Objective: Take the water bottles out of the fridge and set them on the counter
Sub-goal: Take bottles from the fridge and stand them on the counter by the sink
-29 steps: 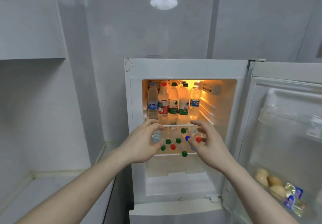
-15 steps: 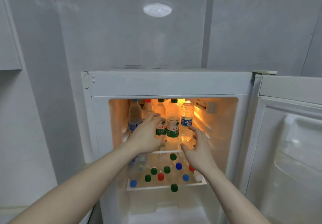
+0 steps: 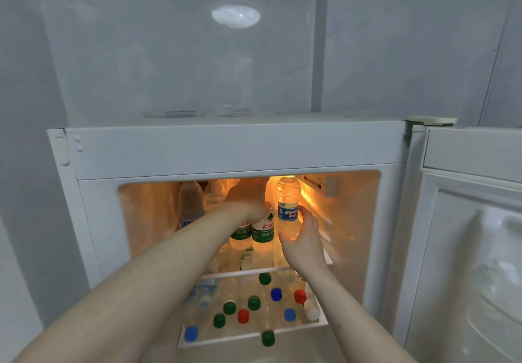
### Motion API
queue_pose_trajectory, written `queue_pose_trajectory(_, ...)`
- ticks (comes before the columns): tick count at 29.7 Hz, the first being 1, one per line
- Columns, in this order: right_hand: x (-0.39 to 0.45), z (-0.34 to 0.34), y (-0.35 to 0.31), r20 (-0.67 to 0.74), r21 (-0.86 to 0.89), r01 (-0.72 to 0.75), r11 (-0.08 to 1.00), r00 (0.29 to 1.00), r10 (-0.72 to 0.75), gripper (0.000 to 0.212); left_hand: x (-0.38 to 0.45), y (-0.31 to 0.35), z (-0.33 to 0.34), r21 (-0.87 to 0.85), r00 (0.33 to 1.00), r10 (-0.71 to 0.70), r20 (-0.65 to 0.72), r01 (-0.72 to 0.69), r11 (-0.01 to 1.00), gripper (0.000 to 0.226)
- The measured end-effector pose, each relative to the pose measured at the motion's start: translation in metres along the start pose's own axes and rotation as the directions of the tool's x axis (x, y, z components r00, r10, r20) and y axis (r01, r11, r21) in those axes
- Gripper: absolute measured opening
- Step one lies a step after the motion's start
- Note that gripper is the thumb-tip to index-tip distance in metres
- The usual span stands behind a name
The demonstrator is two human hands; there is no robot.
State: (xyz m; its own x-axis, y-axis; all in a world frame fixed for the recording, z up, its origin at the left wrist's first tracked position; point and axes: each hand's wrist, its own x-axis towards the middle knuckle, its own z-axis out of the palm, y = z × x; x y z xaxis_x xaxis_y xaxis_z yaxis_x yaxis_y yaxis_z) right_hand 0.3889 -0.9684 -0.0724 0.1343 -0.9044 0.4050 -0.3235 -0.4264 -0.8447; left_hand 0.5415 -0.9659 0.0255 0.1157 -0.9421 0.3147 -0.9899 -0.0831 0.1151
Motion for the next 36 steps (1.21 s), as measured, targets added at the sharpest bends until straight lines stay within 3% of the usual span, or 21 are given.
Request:
queue_pose_trajectory(5,0.031,0.014,0.009,-0.04,0.037,-0.008,0.999,0.999,0.01,0.065,0.01,-0.002,0.006,0.037,0.993,-0.017,-0.115,0.021,0.999,0.059)
queue_pose_trajectory(9,0.056,0.022,0.015,-0.065,0.053,-0.116,0.992,0.991,0.12,0.081,0.012,-0.003,0.006,0.027,0.989,-0.03,-0.142,0.035,0.999,0.049)
queue_pose_trajectory(11,0.064,0.024,0.016,-0.043,0.057,-0.126,0.99,0.991,0.129,0.082,0.012,-0.002,0.011,0.016,0.988,-0.039,-0.149,0.042,0.999,0.05)
queue_pose_trajectory(17,0.072,0.036,0.033,0.007,-0.001,-0.122,0.992,0.992,0.122,0.052,0.009,0.003,0.016,-0.029,0.973,-0.053,-0.225,0.047,0.998,0.05)
queue_pose_trajectory(22,0.066,0.035,0.04,0.064,0.045,-0.144,0.989,0.988,0.141,0.06,0.002,0.003,0.015,-0.042,0.964,-0.056,-0.26,0.047,0.998,0.051)
queue_pose_trajectory(26,0.057,0.033,0.043,0.088,0.096,-0.154,0.983,0.985,0.146,0.066,-0.005,-0.001,0.016,-0.114,0.967,-0.083,-0.239,0.057,0.992,0.065)
queue_pose_trajectory(32,0.04,0.029,0.05,0.003,0.053,-0.076,0.996,0.997,0.076,0.061,-0.023,-0.006,0.025,-0.362,0.964,-0.034,-0.263,-0.066,0.93,0.069)
queue_pose_trajectory(36,0.024,0.028,0.058,-0.064,0.055,-0.025,0.998,0.998,0.028,0.06,-0.037,-0.004,0.031,-0.381,0.958,-0.027,-0.285,-0.088,0.921,0.06)
